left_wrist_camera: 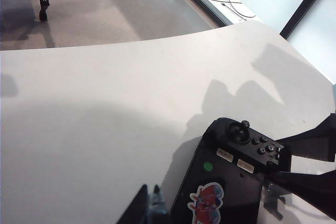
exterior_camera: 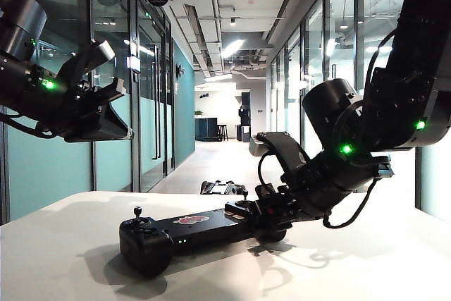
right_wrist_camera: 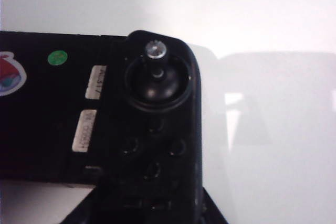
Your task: Push the left joystick on the remote control sitting on the white table forward to make the robot dog walk in a straight line until it approaches the door.
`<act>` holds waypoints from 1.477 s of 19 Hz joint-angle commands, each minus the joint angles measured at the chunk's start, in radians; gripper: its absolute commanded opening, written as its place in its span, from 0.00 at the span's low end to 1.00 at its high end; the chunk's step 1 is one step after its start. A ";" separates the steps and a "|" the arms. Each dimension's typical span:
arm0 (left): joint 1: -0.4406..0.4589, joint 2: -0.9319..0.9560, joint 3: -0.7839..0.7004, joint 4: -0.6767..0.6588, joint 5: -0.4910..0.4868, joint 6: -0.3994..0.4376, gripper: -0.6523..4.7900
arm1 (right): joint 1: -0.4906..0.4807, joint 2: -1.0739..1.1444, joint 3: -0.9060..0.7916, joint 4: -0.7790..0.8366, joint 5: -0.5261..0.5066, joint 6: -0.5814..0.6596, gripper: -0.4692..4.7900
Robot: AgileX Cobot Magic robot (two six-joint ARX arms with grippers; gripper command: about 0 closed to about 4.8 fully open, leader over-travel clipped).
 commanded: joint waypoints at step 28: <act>-0.062 0.473 0.435 -0.100 0.206 0.119 0.11 | 0.024 -0.006 0.009 0.050 0.490 0.371 0.47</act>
